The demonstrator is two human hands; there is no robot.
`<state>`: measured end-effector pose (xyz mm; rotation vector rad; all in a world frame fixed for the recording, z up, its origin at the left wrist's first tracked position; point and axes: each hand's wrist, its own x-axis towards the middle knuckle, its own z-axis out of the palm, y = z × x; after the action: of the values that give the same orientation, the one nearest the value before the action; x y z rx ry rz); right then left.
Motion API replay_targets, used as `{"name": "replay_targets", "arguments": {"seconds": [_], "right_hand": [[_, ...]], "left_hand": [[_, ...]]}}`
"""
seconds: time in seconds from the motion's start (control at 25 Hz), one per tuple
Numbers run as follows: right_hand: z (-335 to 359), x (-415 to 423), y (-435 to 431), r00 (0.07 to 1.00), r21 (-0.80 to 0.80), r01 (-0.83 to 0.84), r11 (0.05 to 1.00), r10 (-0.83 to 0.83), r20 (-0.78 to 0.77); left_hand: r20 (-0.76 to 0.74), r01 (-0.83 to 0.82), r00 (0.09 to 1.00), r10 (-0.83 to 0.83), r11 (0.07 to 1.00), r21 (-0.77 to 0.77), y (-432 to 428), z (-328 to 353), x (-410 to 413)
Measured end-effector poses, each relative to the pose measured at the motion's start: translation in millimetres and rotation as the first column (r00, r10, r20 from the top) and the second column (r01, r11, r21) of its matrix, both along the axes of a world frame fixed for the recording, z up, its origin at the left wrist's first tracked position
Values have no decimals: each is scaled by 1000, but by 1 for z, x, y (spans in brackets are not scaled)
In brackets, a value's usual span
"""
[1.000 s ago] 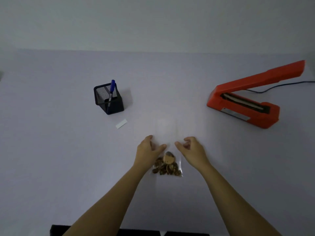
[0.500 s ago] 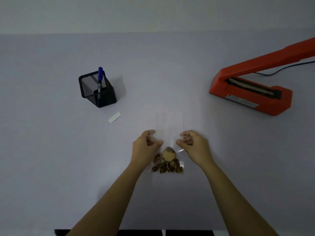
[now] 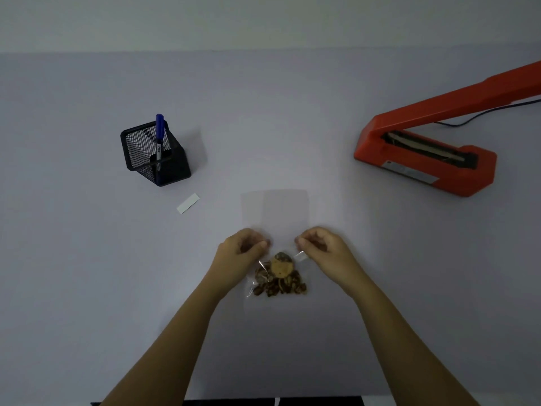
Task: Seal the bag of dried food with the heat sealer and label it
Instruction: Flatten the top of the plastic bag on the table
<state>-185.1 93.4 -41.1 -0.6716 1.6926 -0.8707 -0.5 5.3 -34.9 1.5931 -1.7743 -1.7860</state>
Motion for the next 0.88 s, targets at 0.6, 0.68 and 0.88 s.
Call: {"name": "replay_targets", "arguments": {"seconds": [0.6,0.68,0.88], "right_hand": [[-2,14,-7,995,-77,91,993,-94,-32],[-3,13,-5,997,-75,82,994,-82,-4],[-5,8,-4,999,-51,28,998,-26,42]], "left_hand": [[-122,-135,983,135,991,6,7,-1,-13],[-102,-100,991,91,991,-86,8,-4,-12],[-78,-88,994,83,994,-66,8,-4,-8]]}}
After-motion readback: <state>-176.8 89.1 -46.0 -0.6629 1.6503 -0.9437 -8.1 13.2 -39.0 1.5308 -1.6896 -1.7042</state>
